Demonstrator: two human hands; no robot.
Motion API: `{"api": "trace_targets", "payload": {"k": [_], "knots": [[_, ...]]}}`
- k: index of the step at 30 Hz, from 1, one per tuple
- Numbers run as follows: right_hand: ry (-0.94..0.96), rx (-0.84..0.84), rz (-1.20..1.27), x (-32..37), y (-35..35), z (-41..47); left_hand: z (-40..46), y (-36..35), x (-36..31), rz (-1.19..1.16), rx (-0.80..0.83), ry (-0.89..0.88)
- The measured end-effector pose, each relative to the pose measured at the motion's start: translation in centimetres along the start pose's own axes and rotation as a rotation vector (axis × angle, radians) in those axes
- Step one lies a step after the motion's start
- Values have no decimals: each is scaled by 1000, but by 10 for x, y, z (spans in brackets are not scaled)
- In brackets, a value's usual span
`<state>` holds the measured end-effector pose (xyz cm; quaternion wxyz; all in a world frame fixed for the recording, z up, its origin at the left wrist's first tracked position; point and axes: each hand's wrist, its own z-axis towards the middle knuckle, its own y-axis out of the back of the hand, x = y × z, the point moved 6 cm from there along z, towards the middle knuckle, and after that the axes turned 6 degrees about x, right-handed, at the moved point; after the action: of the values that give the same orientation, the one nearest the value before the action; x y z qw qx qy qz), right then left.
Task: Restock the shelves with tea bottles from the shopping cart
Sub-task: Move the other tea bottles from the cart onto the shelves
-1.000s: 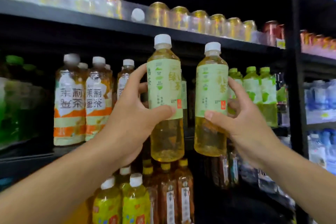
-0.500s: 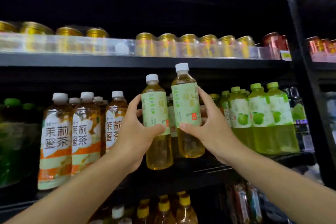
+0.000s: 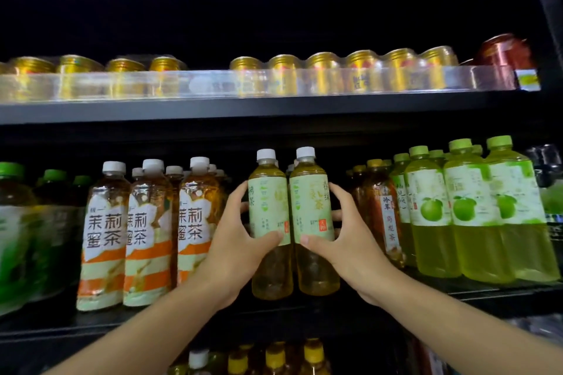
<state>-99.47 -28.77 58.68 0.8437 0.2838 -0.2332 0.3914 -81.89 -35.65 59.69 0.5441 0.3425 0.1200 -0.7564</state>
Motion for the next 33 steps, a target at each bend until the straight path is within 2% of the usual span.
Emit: {"api": "trace_targets", "payload": {"k": [12,18,24,28,31,33], "knots": [[-15,55,-70,-19,3,20,14,1,20,158,39,21],[14,15,-103,-26,0,22,17,-5,29,202,3,11],[-14,45,-70,-24,0,18,12,-10,23,294,64,4],[-80,62,-109,-18,7,9,1,-6,17,295,59,86],[-92,69,-265,-9,13,-6,-20,1,12,503,87,118],[-56,84,-383,2,13,-25,-42,2,5,659,98,69]]}}
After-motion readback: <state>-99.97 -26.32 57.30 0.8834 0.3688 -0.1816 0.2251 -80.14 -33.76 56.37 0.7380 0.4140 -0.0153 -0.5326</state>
